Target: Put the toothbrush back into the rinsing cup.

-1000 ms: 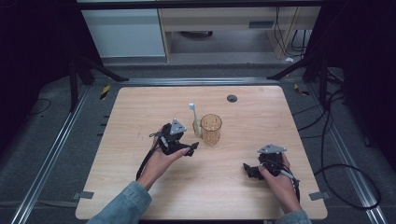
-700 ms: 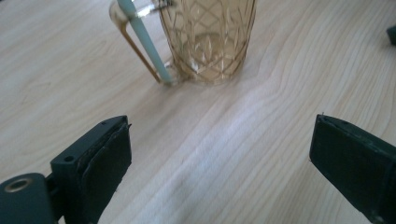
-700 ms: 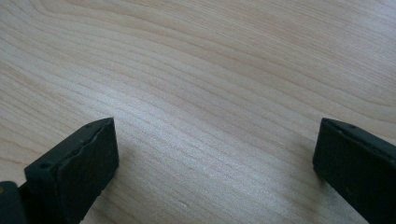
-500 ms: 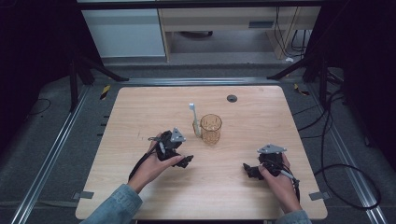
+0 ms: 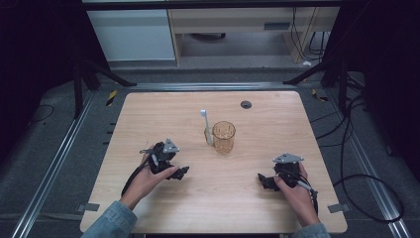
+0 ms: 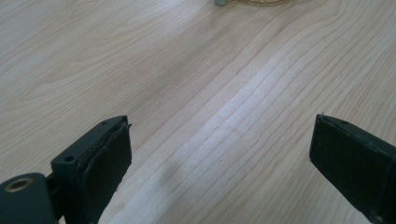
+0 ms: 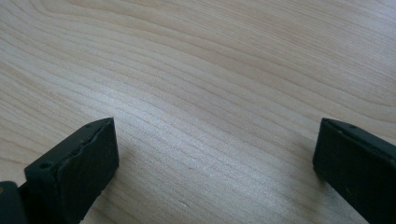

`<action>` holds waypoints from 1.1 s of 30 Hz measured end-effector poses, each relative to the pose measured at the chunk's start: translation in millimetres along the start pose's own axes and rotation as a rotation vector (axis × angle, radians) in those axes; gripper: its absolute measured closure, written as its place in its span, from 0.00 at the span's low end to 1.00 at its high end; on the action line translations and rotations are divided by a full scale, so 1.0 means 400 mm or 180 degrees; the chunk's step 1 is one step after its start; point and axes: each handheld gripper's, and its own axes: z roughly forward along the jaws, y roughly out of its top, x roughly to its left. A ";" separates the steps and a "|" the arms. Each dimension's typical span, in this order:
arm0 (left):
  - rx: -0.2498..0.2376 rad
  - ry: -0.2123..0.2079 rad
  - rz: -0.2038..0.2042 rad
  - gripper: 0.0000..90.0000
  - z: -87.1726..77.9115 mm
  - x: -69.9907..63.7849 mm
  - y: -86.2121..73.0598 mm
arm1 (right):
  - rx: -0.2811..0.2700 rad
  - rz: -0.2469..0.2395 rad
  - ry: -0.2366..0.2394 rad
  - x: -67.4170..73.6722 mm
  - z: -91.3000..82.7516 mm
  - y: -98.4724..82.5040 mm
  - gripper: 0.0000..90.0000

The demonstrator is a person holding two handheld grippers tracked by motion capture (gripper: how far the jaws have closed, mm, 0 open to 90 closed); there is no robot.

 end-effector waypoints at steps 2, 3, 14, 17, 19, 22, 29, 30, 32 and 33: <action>0.0012 0.0033 -0.0024 0.06 -0.005 0.008 -0.012 | 0.0001 0.0001 0.0000 0.000 0.000 0.000 0.01; 0.0014 0.0038 -0.0042 0.06 -0.007 0.012 -0.018 | 0.0000 0.0000 0.0000 0.000 0.000 0.000 0.01; 0.0060 0.0159 -0.0214 0.06 -0.024 0.067 -0.075 | 0.0000 0.0000 0.0000 0.000 0.000 0.000 0.01; 0.0060 0.0178 -0.0253 0.06 -0.026 0.080 -0.085 | 0.0000 -0.0002 -0.0004 0.000 0.000 0.000 0.01; 0.0061 0.0197 -0.0284 0.06 -0.027 0.088 -0.092 | 0.0000 -0.0001 0.0000 0.000 0.000 0.000 0.01; 0.0079 0.0222 -0.0319 0.06 -0.029 0.100 -0.101 | 0.0000 0.0000 0.0000 0.000 0.000 0.000 0.01; 0.0094 0.0311 -0.0425 0.06 -0.027 0.138 -0.120 | 0.0000 0.0000 0.0000 0.000 0.000 0.000 0.01; 0.0095 0.0320 -0.0442 0.06 -0.025 0.144 -0.123 | 0.0001 0.0001 0.0000 0.000 0.000 0.000 0.01; 0.0092 0.0335 -0.0479 0.07 -0.021 0.155 -0.128 | 0.0000 0.0001 -0.0001 0.000 0.000 0.000 0.01; 0.0074 0.0355 -0.0495 0.07 -0.019 0.160 -0.129 | 0.0000 0.0001 0.0000 0.000 0.000 0.000 0.01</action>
